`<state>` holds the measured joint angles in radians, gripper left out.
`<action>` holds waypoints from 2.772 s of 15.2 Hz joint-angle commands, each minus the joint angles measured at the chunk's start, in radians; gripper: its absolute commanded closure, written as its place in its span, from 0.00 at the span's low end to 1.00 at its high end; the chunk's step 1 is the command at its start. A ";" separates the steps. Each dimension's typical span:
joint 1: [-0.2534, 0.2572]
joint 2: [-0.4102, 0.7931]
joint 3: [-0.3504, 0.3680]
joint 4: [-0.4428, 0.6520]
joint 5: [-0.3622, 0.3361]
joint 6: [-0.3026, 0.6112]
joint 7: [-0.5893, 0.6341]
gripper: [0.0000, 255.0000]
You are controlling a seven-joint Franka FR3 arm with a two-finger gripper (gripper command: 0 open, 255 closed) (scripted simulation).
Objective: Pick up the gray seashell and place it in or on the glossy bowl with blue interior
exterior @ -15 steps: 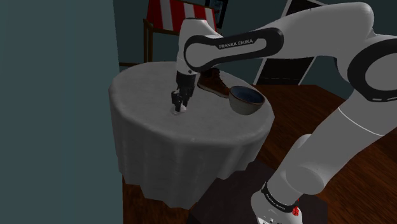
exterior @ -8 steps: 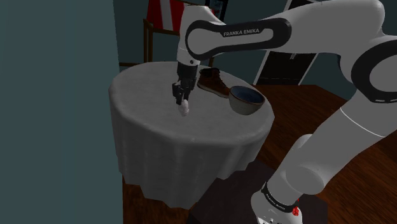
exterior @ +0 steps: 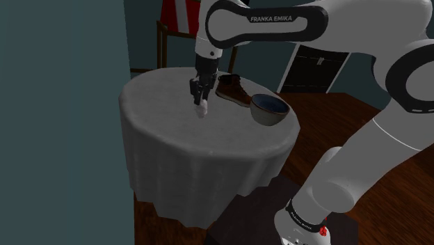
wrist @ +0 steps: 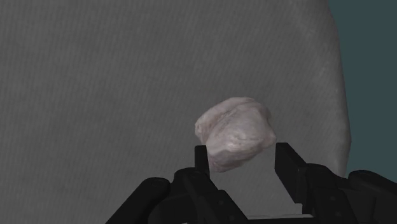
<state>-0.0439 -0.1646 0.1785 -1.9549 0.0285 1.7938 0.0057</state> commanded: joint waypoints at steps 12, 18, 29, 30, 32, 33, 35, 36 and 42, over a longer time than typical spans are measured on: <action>-0.001 0.019 -0.001 0.196 -0.004 -0.177 0.004 1.00; -0.044 -0.092 -0.070 0.086 -0.002 -0.179 -0.111 1.00; -0.134 -0.254 -0.244 -0.056 -0.056 -0.200 -0.363 1.00; -0.143 -0.263 -0.261 -0.062 -0.064 -0.203 -0.387 1.00; -0.160 -0.278 -0.295 -0.071 -0.079 -0.207 -0.434 1.00; -0.168 -0.284 -0.312 -0.073 -0.087 -0.209 -0.457 1.00; -0.185 -0.292 -0.347 -0.076 -0.103 -0.213 -0.505 1.00; -0.193 -0.295 -0.365 -0.075 -0.111 -0.215 -0.529 1.00; -0.231 -0.299 -0.452 -0.091 -0.150 -0.196 -0.644 1.00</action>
<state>-0.2721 -0.4599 -0.2685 -2.0322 -0.1185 1.5876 -0.6308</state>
